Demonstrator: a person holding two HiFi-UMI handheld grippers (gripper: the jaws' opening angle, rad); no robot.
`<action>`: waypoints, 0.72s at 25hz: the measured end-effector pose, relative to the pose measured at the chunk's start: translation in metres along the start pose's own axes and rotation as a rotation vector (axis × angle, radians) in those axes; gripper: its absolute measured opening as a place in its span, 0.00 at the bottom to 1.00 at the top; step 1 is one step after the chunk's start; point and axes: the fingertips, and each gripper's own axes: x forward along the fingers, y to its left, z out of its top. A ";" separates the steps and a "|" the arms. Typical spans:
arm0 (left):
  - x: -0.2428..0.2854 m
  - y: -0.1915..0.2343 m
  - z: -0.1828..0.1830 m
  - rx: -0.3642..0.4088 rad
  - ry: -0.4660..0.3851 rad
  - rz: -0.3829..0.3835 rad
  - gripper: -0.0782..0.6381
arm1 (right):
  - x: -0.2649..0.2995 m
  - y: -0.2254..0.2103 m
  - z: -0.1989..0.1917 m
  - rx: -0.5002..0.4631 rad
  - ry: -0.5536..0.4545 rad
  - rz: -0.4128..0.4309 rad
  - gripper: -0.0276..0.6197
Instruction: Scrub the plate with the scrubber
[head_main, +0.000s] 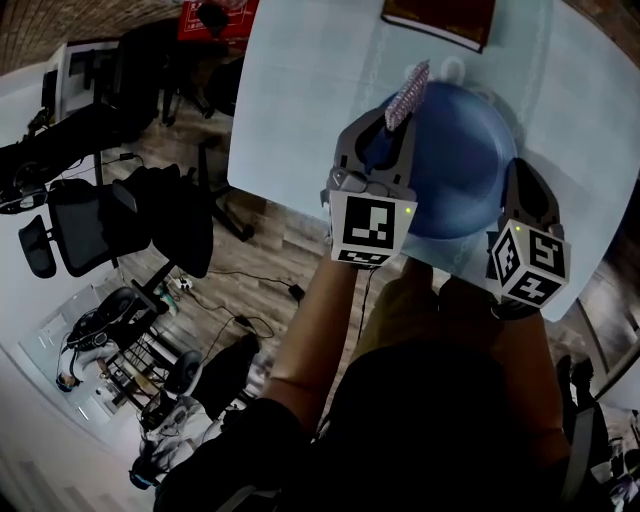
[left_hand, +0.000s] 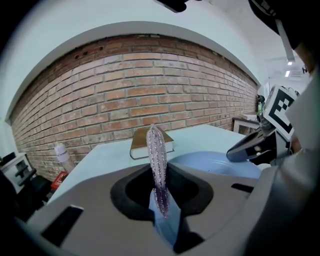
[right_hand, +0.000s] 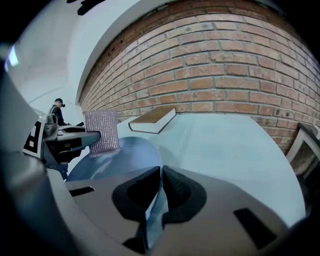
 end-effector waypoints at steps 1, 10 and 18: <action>-0.003 0.003 -0.002 0.001 0.005 0.007 0.22 | 0.000 0.000 0.000 -0.001 0.000 -0.002 0.11; -0.028 0.013 -0.018 0.016 0.042 0.040 0.22 | 0.000 0.002 -0.003 -0.012 0.000 -0.007 0.11; -0.050 0.012 -0.030 0.008 0.070 0.040 0.22 | 0.001 0.004 -0.002 -0.011 -0.002 -0.014 0.11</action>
